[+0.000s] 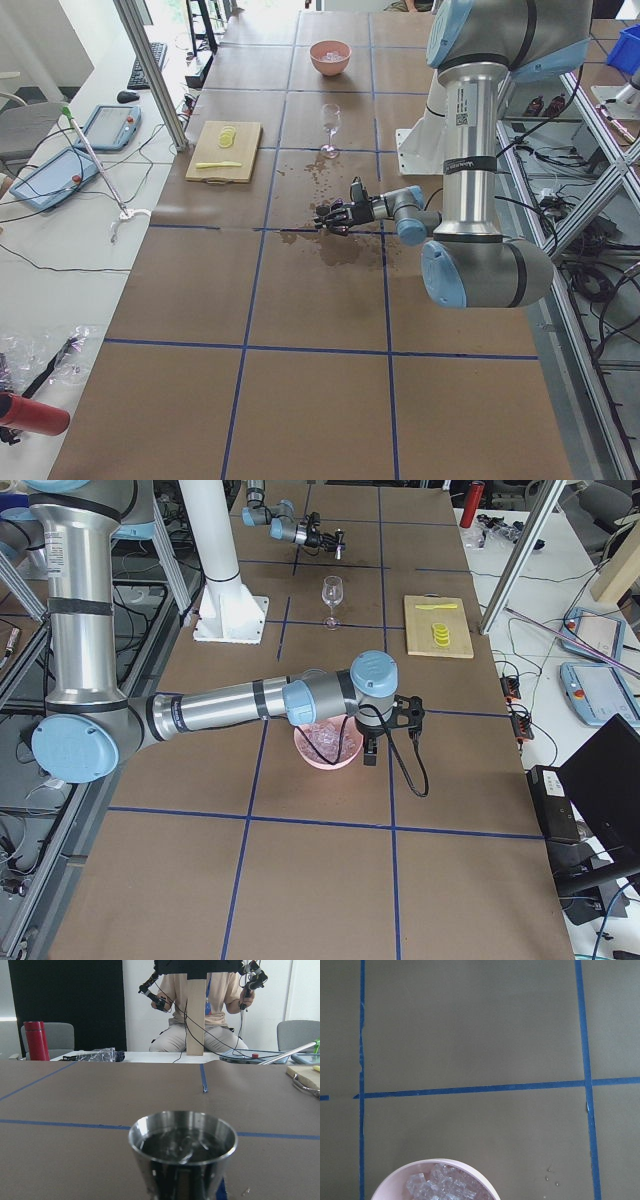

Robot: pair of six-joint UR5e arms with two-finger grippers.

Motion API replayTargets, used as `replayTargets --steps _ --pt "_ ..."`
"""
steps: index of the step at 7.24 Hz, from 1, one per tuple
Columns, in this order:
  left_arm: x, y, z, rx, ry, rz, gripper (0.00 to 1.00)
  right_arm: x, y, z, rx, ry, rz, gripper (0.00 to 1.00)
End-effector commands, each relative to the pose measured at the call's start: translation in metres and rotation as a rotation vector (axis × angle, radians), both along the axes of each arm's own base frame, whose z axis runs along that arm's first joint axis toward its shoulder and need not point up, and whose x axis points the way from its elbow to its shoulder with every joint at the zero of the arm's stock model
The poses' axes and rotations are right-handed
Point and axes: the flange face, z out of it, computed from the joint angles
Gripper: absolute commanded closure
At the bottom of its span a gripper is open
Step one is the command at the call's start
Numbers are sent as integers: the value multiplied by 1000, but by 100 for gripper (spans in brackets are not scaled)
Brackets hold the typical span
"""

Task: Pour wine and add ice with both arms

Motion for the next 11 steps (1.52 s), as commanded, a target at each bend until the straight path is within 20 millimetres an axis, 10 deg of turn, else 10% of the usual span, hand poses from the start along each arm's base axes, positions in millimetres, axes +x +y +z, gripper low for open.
replayTargets --steps 1,8,11 --pt "-9 -10 -45 7 86 -16 100 0 0 -1 5 -1 0 0" --pt "48 -53 -239 143 -74 70 100 0 0 -3 6 -5 -2 0" --pt "64 -44 -268 148 -89 176 100 -1 0 -5 10 -9 -3 0"
